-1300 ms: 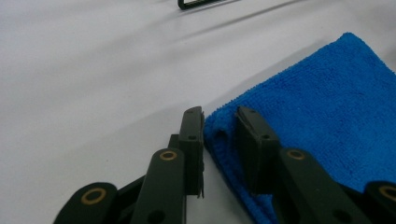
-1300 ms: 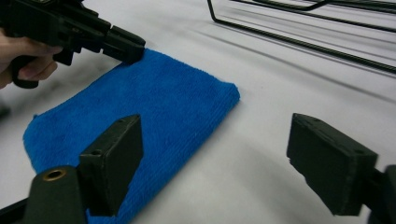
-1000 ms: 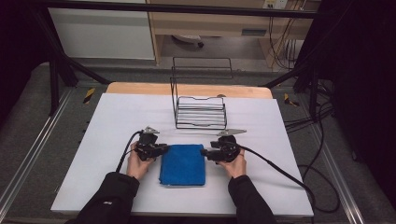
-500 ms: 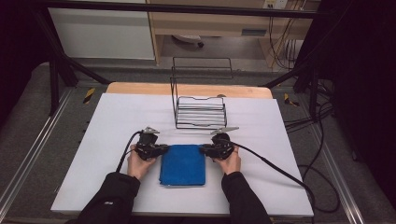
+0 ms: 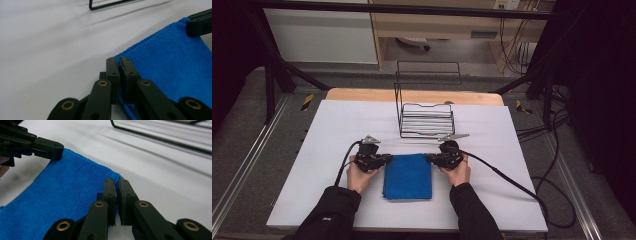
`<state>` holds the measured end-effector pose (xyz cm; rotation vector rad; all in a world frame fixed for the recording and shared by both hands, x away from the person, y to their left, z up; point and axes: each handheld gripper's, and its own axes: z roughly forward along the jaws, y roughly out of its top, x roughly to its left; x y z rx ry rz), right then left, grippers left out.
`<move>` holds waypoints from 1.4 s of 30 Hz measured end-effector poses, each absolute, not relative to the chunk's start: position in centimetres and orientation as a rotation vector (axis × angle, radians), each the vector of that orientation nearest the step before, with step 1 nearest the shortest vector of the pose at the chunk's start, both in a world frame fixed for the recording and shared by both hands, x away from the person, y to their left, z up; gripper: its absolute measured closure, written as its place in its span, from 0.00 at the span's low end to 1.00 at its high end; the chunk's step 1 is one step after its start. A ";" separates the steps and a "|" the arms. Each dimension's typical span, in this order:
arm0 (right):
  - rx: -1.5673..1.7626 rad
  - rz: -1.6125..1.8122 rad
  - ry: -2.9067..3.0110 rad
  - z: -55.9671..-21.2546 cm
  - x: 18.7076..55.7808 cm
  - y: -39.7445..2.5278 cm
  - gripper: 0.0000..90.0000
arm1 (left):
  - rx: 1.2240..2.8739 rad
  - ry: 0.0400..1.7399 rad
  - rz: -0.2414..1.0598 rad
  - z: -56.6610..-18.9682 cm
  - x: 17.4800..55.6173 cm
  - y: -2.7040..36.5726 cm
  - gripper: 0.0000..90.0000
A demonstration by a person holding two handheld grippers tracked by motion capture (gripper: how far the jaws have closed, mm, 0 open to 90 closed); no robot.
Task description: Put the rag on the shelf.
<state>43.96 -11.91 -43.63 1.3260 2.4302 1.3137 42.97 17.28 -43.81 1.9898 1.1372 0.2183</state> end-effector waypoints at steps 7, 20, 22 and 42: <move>1.255 1.359 2.380 -42.3 42.8 -12.3 0.96 | 1.927 1.091 0.230 -42.2 41.8 17.7 0.95; 1.159 1.485 2.265 -39.0 40.7 -13.8 0.96 | 1.851 0.990 0.280 -39.3 39.7 17.6 0.95; 1.143 1.493 2.252 -38.6 40.4 -14.0 0.96 | 1.846 0.975 0.292 -38.9 39.3 17.4 0.95; 1.011 1.563 2.094 -34.1 38.6 -15.4 0.96 | 1.736 0.908 0.360 -35.2 38.8 16.2 0.95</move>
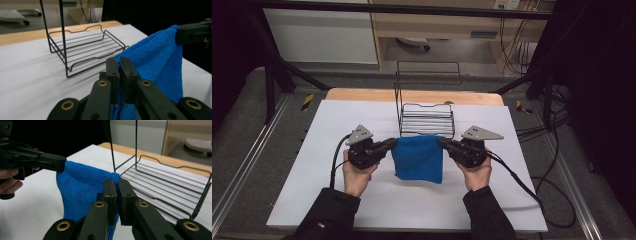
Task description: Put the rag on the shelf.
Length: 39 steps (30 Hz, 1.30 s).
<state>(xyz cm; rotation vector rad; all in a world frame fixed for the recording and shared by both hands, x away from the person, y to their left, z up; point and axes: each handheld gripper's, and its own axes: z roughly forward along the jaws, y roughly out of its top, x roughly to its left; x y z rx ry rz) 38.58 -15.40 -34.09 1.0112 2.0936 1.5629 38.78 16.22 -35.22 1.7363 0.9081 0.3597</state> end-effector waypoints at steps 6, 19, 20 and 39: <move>0.989 1.582 2.038 -32.7 38.4 -15.8 0.96 | 1.693 0.889 0.369 -33.9 39.0 16.0 0.95; 0.950 1.613 1.942 -30.3 38.5 -16.3 0.96 | 1.621 0.852 0.409 -31.5 39.7 15.2 0.95; 0.948 1.613 1.933 -30.0 38.5 -16.3 0.96 | 1.609 0.847 0.414 -31.0 39.9 15.2 0.95; 0.888 1.644 1.815 -26.2 39.1 -16.6 0.96 | 1.512 0.803 0.452 -27.6 40.6 14.7 0.95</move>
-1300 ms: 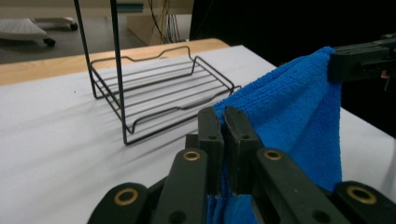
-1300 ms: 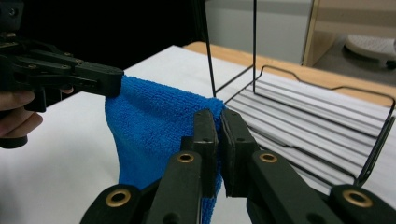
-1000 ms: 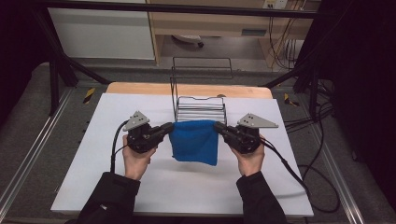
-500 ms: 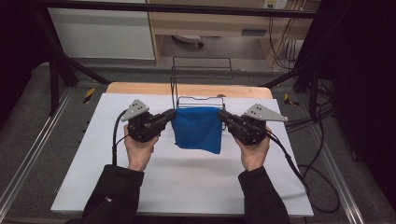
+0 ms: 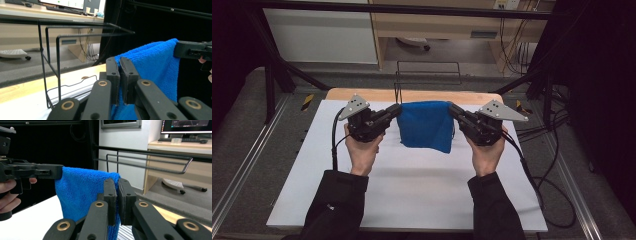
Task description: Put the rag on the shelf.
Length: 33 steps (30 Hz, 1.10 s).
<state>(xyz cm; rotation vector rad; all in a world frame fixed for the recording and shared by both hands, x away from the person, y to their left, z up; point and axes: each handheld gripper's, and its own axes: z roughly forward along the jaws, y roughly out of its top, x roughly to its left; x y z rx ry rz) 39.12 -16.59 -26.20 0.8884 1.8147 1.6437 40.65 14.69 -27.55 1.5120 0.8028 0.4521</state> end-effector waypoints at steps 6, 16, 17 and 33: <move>0.881 1.660 1.777 -25.2 39.4 -16.7 0.96 | 1.488 0.791 0.463 -26.5 41.0 14.4 0.95; 0.869 1.668 1.747 -24.0 39.8 -16.8 0.96 | 1.450 0.783 0.478 -24.9 41.5 14.2 0.95; 0.867 1.669 1.741 -23.8 39.8 -16.7 0.96 | 1.454 0.781 0.482 -24.7 41.6 14.3 0.95; 0.835 1.677 1.669 -20.7 40.9 -16.4 0.96 | 1.398 0.755 0.530 -21.4 42.6 14.0 0.95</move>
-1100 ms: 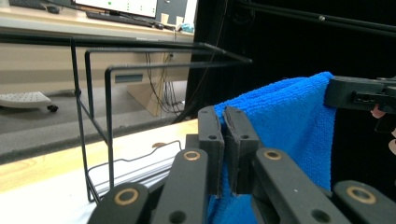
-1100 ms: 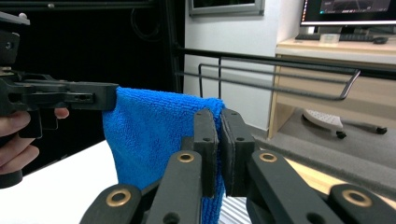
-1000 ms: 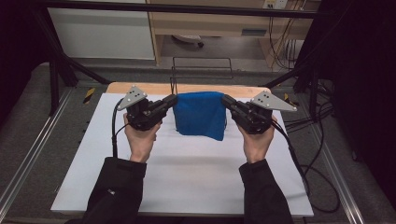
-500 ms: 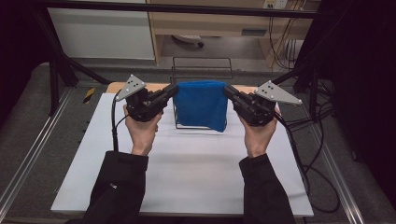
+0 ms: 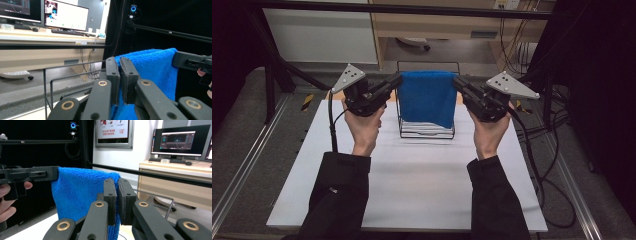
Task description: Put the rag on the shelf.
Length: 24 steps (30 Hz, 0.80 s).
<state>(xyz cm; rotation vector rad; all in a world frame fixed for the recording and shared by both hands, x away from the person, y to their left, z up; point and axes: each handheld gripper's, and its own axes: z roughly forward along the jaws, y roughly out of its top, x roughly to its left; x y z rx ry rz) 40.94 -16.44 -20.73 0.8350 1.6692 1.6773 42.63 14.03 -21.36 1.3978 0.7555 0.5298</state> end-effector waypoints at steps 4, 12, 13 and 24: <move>0.834 1.679 1.657 -20.0 41.3 -16.4 0.96 | 1.391 0.750 0.543 -20.6 43.0 13.9 0.95; 0.832 1.674 1.639 -18.8 42.1 -16.4 0.96 | 1.366 0.748 0.547 -19.3 43.8 13.7 0.95; 0.828 1.676 1.635 -18.7 42.3 -16.5 0.96 | 1.366 0.746 0.551 -19.1 43.8 13.7 0.95; 0.833 1.679 1.606 -17.3 43.6 -16.7 0.96 | 1.360 0.740 0.574 -17.3 44.7 13.2 0.95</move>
